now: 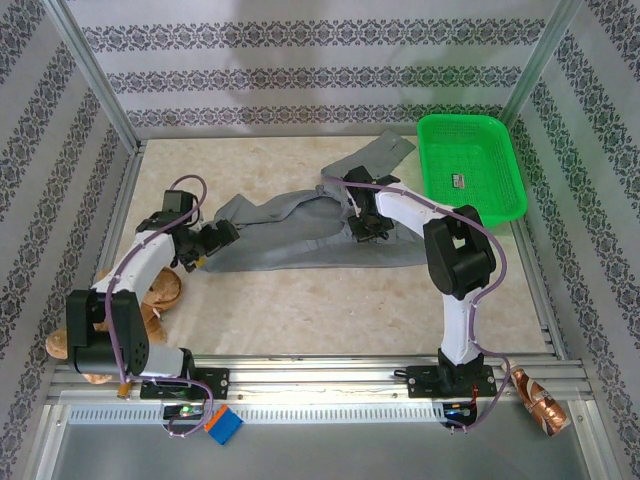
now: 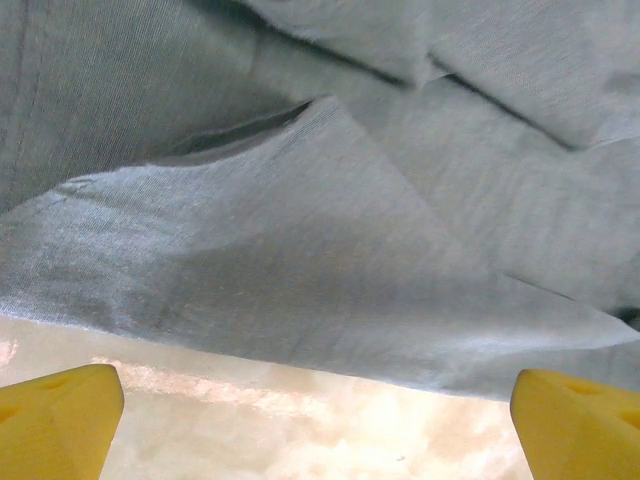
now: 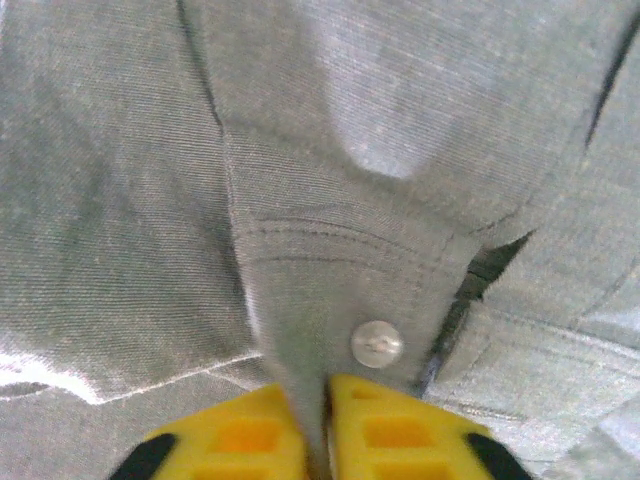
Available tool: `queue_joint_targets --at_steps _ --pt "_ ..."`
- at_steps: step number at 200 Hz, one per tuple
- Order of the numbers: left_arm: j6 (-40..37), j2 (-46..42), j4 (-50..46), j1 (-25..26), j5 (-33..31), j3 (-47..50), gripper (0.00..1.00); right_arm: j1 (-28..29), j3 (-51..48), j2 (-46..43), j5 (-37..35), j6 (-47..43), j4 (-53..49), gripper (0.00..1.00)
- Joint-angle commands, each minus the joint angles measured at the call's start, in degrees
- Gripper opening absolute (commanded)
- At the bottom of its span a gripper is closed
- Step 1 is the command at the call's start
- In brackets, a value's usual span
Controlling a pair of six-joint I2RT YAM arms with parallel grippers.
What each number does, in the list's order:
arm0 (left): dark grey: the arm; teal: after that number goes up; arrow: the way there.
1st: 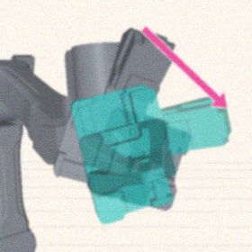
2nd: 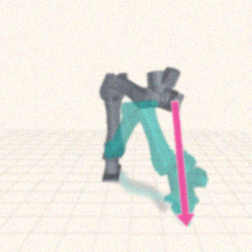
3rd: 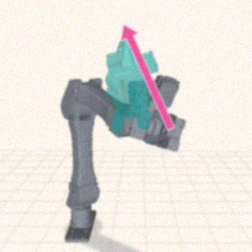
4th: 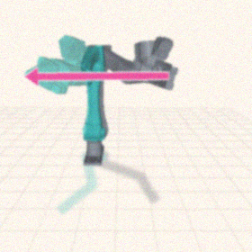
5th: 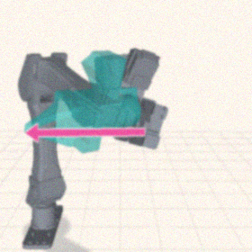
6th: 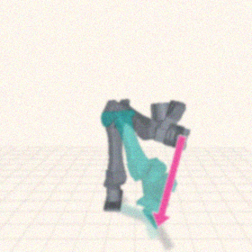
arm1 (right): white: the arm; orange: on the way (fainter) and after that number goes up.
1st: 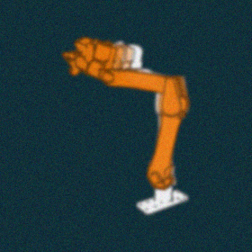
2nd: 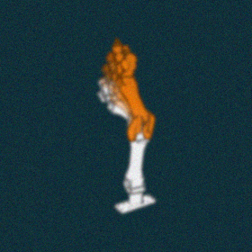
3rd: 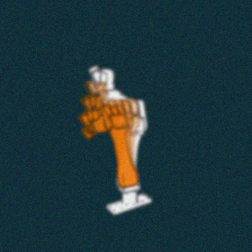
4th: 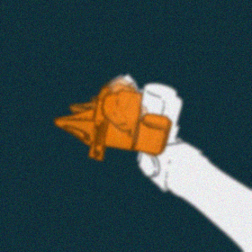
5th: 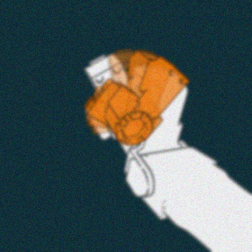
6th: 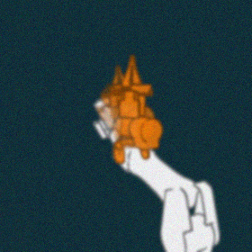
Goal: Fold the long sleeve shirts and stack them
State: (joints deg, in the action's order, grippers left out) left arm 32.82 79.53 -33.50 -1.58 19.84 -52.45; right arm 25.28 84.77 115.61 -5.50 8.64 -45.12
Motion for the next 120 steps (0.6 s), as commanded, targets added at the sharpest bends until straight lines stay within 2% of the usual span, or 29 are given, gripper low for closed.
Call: queue_joint_targets --at_steps 1,17,42,80,120 --pt "-0.7 -1.9 -4.2 -0.5 1.2 -2.7 1.0 0.6 0.7 -1.3 -0.6 0.7 -0.8 0.06" --pt "-1.0 -2.9 -5.8 -0.5 1.4 -4.8 1.0 1.0 1.7 -2.8 -1.0 0.9 -2.0 0.0" --pt "-1.7 -5.1 -7.8 -0.5 1.8 -8.6 1.0 1.0 3.3 -7.3 1.9 3.1 -4.2 0.0" --pt "-3.2 -7.6 -10.1 -0.5 2.4 -13.9 1.0 2.0 5.8 -12.9 17.1 11.0 -4.6 0.0" --pt "-4.8 -8.1 -11.6 -0.6 2.6 -16.3 1.0 8.0 12.5 -10.0 30.7 24.3 -0.2 0.0"
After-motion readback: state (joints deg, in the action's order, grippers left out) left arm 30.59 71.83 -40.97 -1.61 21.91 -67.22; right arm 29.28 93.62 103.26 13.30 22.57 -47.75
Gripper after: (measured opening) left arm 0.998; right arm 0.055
